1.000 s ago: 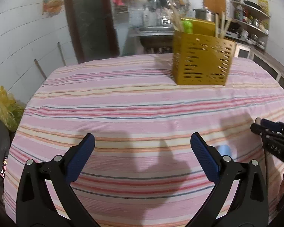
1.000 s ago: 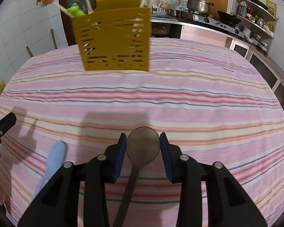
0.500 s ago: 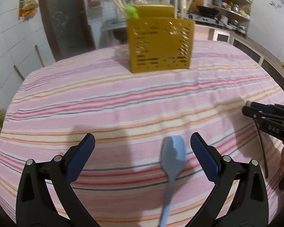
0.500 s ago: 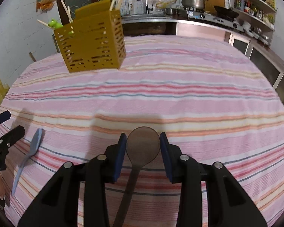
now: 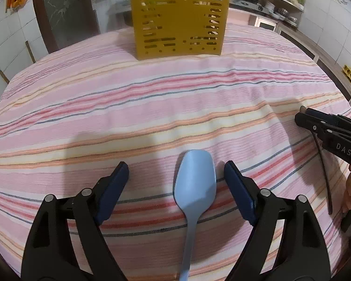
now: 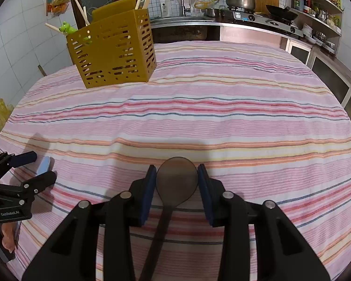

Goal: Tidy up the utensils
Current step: 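Close the right tool on the dark spoon while the left tool closes on the light blue spoon, then lift both spoons and carry them over the yellow holder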

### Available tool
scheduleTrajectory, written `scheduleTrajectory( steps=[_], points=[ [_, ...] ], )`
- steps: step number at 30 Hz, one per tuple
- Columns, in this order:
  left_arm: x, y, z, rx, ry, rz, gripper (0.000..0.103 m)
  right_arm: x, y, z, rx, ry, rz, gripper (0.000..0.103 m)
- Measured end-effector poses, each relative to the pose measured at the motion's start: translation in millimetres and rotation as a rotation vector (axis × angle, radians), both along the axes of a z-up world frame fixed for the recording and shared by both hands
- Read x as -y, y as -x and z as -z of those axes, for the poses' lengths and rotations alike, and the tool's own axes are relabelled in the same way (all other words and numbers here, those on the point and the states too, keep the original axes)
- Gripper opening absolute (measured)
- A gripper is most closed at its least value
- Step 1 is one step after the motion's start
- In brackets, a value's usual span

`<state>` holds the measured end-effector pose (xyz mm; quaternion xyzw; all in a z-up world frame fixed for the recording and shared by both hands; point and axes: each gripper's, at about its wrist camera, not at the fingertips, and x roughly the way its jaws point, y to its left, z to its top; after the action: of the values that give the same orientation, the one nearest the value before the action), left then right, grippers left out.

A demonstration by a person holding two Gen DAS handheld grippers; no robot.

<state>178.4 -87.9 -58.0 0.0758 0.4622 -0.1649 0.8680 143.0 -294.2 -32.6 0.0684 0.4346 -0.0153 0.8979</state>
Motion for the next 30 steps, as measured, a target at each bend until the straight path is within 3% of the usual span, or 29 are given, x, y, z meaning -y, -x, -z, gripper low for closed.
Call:
scheduleTrajectory(
  steps=[5, 8, 13, 24, 27, 30],
  points=[
    [7, -2, -3, -0.013, -0.001, 0.031, 0.054, -1, -1, -1, -0.008, -0.007, 0.018, 0.039],
    [11, -2, -4, -0.029, 0.002, 0.047, 0.043, -2, -1, -3, -0.01, -0.013, 0.022, 0.049],
    [9, 0, -5, -0.033, -0.007, 0.052, 0.031, -5, 1, -7, -0.02, 0.005, 0.046, 0.049],
    [-8, -8, -8, -0.029, 0.005, -0.022, 0.031, -11, -6, -4, -0.086, 0.063, 0.124, 0.048],
    [-15, -12, -10, -0.016, -0.002, -0.05, 0.031, -12, -7, -3, -0.088, 0.062, 0.131, 0.037],
    [-23, -12, -16, 0.012, 0.001, -0.073, 0.031, -13, -7, -6, -0.074, 0.055, 0.13, 0.036]
  ],
)
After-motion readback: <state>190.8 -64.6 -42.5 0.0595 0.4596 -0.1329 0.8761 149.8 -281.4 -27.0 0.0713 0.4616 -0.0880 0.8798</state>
